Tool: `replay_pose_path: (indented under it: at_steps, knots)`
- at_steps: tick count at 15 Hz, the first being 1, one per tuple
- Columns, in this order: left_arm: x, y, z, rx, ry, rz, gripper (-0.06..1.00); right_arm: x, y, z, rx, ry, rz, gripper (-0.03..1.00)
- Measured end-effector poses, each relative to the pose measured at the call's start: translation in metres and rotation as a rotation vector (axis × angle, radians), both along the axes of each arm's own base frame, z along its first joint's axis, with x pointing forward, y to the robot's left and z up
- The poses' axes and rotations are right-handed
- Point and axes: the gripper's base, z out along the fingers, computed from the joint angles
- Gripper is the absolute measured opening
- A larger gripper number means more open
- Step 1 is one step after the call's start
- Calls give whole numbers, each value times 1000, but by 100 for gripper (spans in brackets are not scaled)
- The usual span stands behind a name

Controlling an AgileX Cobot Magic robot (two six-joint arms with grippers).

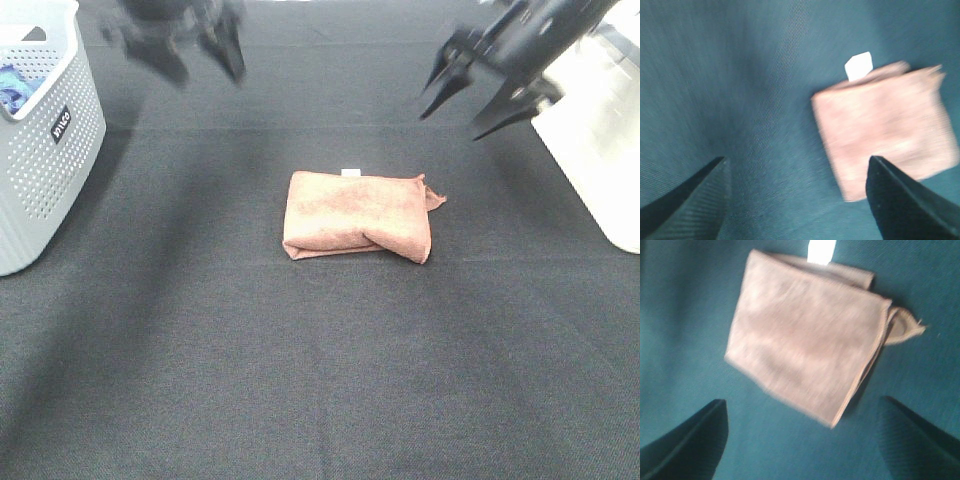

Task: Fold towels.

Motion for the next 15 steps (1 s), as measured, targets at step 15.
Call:
replay_pose_path:
  at_steps: [15]
  knots:
    - [-233, 78, 92, 223, -59, 75, 71, -206, -31, 100, -183, -160, -69, 76]
